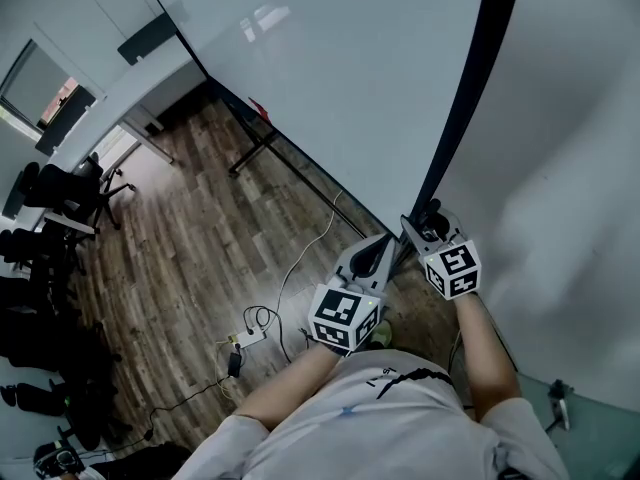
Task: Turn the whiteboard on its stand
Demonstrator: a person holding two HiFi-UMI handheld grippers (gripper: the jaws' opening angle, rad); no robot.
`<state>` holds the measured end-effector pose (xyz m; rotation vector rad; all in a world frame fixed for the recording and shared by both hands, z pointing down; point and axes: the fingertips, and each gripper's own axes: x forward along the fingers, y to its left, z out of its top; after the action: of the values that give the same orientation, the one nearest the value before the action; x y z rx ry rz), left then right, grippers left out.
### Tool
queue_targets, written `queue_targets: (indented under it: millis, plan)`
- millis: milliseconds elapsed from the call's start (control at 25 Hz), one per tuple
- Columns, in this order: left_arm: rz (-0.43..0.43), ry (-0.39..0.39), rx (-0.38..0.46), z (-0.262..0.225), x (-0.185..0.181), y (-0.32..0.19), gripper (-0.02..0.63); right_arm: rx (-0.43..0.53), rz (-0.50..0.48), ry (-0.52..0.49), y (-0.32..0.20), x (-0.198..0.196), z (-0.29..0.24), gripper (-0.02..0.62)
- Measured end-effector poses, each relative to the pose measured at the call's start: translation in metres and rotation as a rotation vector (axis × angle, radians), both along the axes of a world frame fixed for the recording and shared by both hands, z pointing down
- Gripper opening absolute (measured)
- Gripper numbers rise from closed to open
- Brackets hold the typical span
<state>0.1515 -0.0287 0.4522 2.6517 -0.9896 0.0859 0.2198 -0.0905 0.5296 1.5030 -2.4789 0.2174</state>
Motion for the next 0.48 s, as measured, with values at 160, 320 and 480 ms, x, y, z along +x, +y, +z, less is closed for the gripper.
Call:
queue_targets:
  millis: [160, 320, 480]
  plan:
    - [0.004, -0.002, 0.0, -0.001, 0.0072, 0.0034, 0.012, -0.009, 0.007, 0.006, 0.0007, 0.0036, -0.0002, 0.184]
    - [0.003, -0.004, 0.002, 0.0001, 0.0076, 0.0055, 0.012, -0.014, 0.015, 0.014, 0.0029, 0.0034, 0.0006, 0.183]
    - [0.001, -0.001, -0.001, -0.0019, 0.0031, 0.002, 0.012, -0.022, 0.019, 0.026, 0.0024, 0.0, -0.0016, 0.184]
